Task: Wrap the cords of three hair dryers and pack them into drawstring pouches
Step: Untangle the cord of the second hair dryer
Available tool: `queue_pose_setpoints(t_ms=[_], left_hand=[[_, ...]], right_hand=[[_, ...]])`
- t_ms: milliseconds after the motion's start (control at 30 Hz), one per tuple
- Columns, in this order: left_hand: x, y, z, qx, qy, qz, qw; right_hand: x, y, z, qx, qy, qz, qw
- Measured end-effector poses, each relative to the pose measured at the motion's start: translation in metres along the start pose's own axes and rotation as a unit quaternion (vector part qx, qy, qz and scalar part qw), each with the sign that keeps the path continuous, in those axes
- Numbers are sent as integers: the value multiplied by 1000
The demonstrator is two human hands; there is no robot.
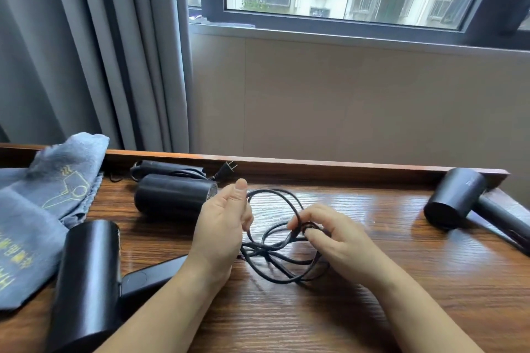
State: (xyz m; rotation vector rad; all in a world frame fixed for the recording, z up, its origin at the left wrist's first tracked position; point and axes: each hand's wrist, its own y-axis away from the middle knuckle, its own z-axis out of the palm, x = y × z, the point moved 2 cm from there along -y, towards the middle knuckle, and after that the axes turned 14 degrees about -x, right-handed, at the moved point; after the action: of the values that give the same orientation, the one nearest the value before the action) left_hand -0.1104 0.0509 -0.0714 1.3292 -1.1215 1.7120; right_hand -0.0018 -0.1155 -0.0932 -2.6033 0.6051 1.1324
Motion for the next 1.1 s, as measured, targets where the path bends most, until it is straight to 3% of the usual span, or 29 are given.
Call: queue_pose_setpoints(t_ms=[100, 167, 233, 333, 400, 433, 667, 833, 1000, 1100], left_hand=[[-11, -3, -4, 29, -73, -13, 997], [-19, -3, -10, 49, -227, 0, 973], [-15, -3, -9, 31, -390, 108, 914], [-11, 3, 4, -106, -525, 269, 800], [-12, 5, 9, -131, -587, 287, 745], [-13, 5, 8, -119, -600, 279, 740], [-5, 12, 1, -40, -524, 269, 807], [1, 15, -3, 57, -365, 241, 897], [-9, 11, -10, 86, -327, 174, 925], [-11, 8, -11, 95, -314, 149, 933]], right_hand=[[0, 0, -2, 21, -30, -16, 999], [0, 0, -1, 50, -41, -22, 998], [-3, 1, 1, 71, -34, -36, 996], [-9, 2, 3, 101, 19, -75, 992], [-11, 2, 5, 100, 54, -92, 989], [-11, 1, 5, 98, 59, -99, 988], [-13, 0, 8, 64, -29, -98, 993], [-10, 1, 8, 15, -16, -36, 999], [-16, 3, 5, -22, -113, -43, 992], [-16, 5, 3, -2, -154, -69, 986]])
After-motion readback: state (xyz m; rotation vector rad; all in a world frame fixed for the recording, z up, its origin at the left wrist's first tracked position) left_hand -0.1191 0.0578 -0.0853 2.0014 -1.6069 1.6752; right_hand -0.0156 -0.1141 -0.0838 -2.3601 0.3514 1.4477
